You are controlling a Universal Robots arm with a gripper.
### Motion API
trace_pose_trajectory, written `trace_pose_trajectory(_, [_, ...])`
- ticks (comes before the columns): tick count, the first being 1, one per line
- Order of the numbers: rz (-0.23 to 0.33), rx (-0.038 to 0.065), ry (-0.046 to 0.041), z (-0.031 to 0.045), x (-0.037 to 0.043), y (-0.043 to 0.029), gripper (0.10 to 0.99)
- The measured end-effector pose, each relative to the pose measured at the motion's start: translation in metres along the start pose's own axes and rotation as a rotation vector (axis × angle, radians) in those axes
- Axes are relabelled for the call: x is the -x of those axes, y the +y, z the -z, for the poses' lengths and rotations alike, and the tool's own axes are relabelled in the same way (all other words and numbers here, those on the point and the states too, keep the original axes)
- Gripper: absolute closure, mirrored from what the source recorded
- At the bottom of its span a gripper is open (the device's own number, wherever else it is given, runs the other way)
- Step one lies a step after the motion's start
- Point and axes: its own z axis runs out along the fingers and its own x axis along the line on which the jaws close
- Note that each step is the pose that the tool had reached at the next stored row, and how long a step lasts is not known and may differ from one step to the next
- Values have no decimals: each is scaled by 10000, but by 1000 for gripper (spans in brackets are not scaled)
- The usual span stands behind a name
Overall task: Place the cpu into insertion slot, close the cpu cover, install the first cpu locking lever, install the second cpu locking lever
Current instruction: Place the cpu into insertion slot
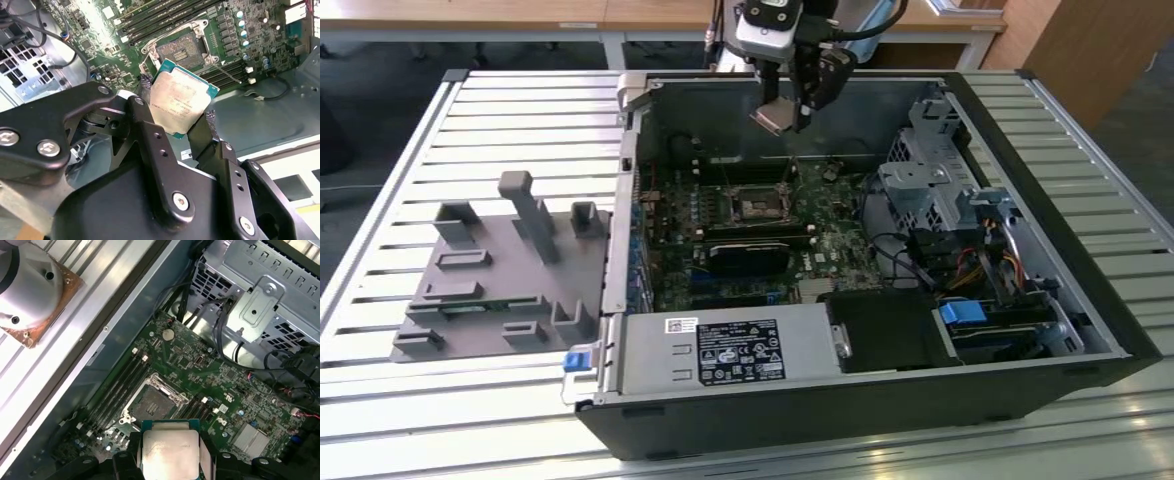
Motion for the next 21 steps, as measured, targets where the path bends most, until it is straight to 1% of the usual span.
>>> trace_pose_trajectory(11, [-707,11,-57,-21,-2,0,545])
trace_pose_trajectory(21, [-1217,19,-98,-41,-5,1,545])
